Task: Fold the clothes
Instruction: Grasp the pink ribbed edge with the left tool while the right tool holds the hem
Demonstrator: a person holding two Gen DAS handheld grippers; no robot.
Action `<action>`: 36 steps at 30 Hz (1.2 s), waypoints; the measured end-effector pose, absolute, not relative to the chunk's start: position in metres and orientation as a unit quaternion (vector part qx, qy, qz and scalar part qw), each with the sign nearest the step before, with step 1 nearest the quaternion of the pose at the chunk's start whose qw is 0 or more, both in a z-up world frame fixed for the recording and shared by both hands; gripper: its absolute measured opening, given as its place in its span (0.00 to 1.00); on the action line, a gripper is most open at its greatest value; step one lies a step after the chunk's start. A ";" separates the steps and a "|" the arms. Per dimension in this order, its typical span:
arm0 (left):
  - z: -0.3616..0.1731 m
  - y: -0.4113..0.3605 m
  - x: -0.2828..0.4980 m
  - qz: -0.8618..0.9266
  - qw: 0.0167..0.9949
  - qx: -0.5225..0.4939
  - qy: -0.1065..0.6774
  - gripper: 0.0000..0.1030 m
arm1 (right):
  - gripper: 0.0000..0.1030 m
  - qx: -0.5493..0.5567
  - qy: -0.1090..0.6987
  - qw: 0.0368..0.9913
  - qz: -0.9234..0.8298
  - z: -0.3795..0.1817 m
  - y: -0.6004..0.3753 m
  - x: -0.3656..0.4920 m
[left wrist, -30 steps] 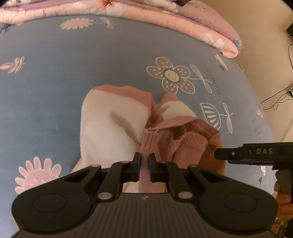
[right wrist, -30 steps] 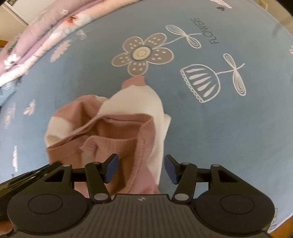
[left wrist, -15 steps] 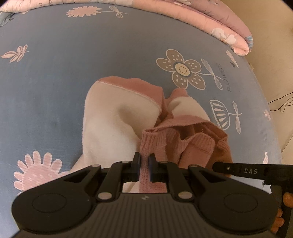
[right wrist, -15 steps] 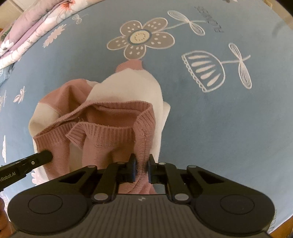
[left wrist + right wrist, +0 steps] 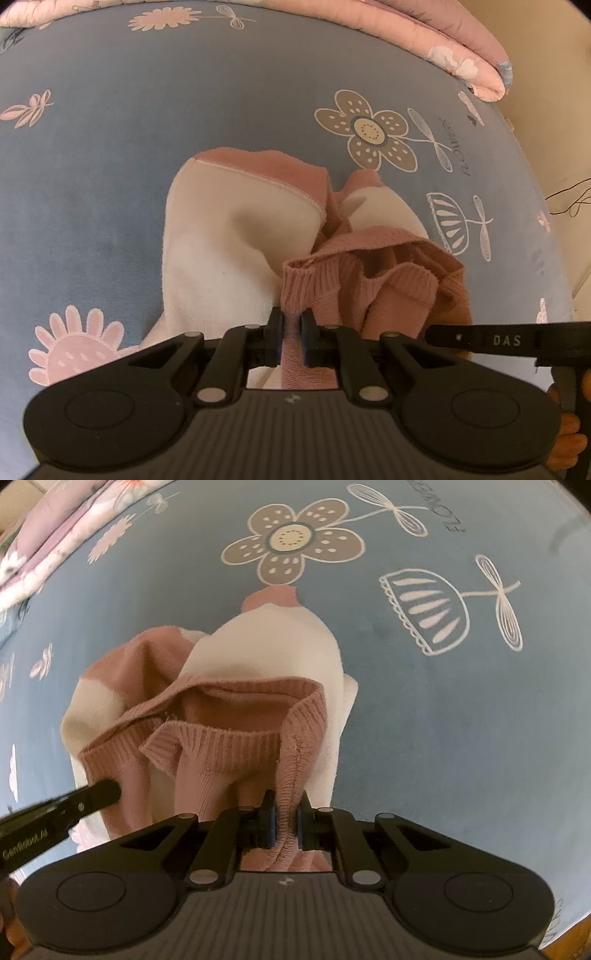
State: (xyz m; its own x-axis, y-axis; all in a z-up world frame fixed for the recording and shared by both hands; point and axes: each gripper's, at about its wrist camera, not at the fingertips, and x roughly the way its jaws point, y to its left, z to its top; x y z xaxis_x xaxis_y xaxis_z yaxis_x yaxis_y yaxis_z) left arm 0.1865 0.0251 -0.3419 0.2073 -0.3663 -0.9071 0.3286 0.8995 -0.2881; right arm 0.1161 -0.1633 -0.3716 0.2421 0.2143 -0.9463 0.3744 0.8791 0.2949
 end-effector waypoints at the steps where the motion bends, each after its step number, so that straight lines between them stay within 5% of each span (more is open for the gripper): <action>1: -0.342 0.024 0.186 -0.224 0.777 -0.014 0.588 0.08 | 0.12 0.236 0.613 0.753 -0.050 -0.371 -0.163 0.116; 21: -0.343 0.011 0.184 -0.226 0.776 0.018 0.588 0.06 | 0.10 0.242 0.608 0.756 -0.037 -0.366 -0.167 0.115; 36: -0.287 0.031 0.157 -0.251 0.786 0.045 0.563 0.05 | 0.10 0.200 0.576 0.793 -0.009 -0.299 -0.161 0.090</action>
